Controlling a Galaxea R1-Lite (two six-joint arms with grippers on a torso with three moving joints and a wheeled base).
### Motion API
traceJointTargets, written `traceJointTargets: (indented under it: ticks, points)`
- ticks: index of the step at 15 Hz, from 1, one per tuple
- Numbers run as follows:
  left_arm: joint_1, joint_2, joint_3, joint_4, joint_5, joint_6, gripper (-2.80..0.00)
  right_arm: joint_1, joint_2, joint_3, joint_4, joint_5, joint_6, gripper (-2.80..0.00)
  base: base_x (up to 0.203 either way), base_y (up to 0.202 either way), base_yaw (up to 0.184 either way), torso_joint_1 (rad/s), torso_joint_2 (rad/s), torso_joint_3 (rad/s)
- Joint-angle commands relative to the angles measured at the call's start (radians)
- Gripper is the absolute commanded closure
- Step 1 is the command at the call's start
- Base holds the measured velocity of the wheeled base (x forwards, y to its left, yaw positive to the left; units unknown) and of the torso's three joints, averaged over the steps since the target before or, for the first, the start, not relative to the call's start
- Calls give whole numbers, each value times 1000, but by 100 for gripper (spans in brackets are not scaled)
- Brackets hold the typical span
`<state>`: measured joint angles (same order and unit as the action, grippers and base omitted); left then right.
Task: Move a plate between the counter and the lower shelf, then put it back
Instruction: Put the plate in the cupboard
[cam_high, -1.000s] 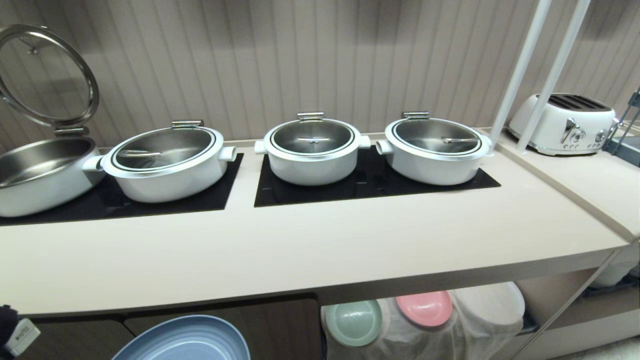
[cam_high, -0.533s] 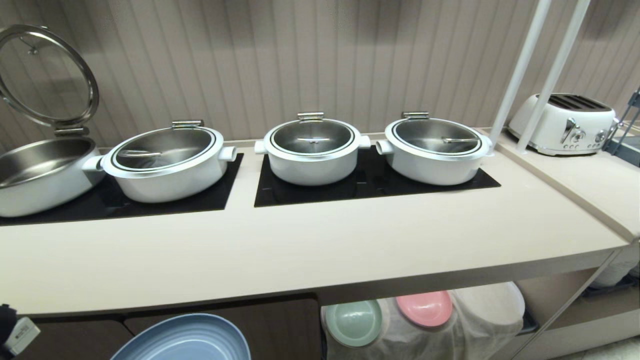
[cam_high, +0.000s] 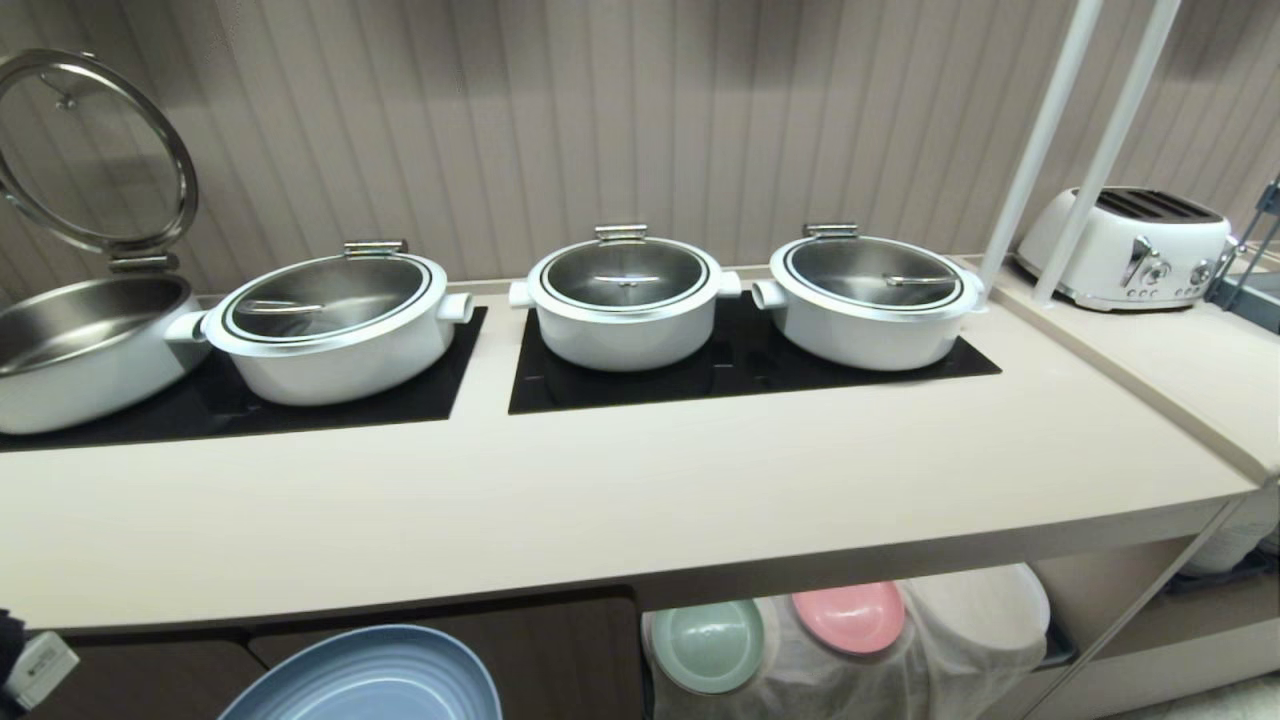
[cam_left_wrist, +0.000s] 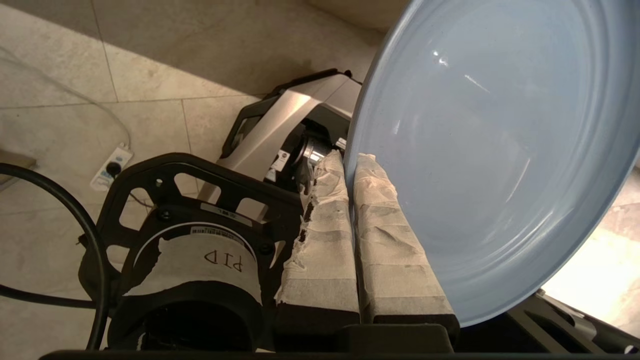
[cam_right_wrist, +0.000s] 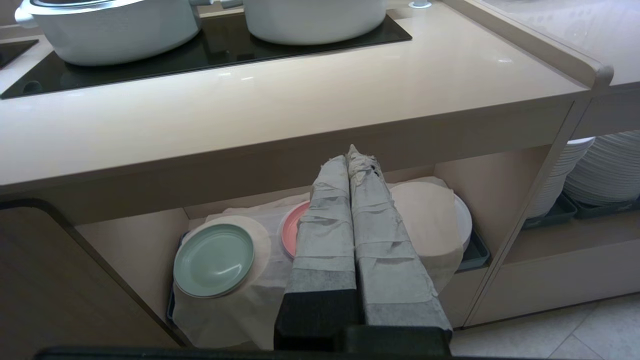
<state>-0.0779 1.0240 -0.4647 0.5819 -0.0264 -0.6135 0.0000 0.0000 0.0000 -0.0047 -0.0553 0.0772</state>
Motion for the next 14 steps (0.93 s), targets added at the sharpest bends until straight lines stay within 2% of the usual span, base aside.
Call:
traceJointTargets:
  ticks: [1,14]
  points:
    - [1,-5,0,3,0,-2,0,0,0,0,0,0,-1,0,0,0,0,0,0,0]
    - [1,-15,5,3,0,-1,0,-1,0,0,0,0,-1,0,0,0,0,0,0,0]
